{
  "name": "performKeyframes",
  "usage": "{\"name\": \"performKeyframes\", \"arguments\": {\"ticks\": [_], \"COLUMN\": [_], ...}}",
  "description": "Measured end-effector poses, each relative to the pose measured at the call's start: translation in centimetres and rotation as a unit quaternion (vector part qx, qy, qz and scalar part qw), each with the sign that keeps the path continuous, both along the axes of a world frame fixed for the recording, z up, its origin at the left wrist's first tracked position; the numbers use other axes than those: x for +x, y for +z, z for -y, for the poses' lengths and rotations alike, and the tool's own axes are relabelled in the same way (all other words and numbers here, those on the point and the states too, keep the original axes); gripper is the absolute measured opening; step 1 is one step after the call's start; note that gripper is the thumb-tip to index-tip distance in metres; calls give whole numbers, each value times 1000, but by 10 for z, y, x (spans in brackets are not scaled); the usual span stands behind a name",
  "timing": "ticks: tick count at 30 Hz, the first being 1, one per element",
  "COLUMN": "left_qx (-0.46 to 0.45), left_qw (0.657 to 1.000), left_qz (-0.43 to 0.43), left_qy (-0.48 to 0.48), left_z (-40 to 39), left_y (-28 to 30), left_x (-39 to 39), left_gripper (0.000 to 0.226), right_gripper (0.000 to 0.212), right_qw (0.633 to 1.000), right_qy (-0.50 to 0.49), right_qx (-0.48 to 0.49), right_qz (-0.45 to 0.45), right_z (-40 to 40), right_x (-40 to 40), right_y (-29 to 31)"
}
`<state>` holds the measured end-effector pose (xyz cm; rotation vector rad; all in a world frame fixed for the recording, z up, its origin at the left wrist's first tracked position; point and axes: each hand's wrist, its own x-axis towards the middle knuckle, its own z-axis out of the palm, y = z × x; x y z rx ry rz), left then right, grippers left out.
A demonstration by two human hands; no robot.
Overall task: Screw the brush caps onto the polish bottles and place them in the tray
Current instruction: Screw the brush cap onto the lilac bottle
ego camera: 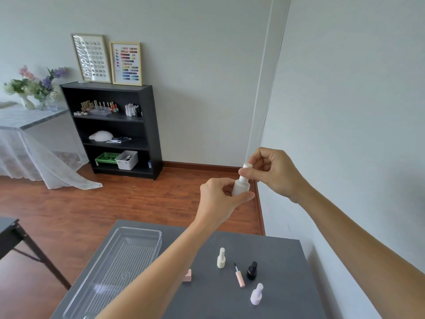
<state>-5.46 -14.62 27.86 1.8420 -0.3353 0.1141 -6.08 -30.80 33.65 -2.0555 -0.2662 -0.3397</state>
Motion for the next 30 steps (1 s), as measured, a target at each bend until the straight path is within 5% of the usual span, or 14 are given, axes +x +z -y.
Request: {"name": "performKeyframes", "arguments": {"ticks": [3,9,13,16,19,22,25,30], "left_qx": [2,14,26,22,24,29,31,25], "left_qw": [1000,1000,999,1000,1000,999,999,998], "left_qz": [7,0,3,1,0,3,5,10], "left_qy": [9,24,18,8,-3,-17,-33,-58], "left_z": [0,-12,-21,-30,-40,-50,-54,-57], "left_y": [-1,-5,-7,-7,-7,-9,-11,-12], "left_x": [-6,-6,-1,4,11,19,26,34], "left_gripper": [25,26,27,26,25,25,25,23], "right_gripper": [41,31,21,40,43,32,19,55], "right_qw": [998,983,990,996,993,984,988,992], "right_qy": [-23,140,59,0,52,97,16,-86], "right_qx": [-43,92,124,88,102,139,150,82], "right_qz": [30,-72,-26,3,-41,-59,-19,40], "right_z": [-3,-2,-22,-36,-44,-47,-57,-69], "right_x": [-2,-5,-1,3,6,8,9,10], "right_y": [-8,-16,-20,-25,-28,-31,-31,-35]}}
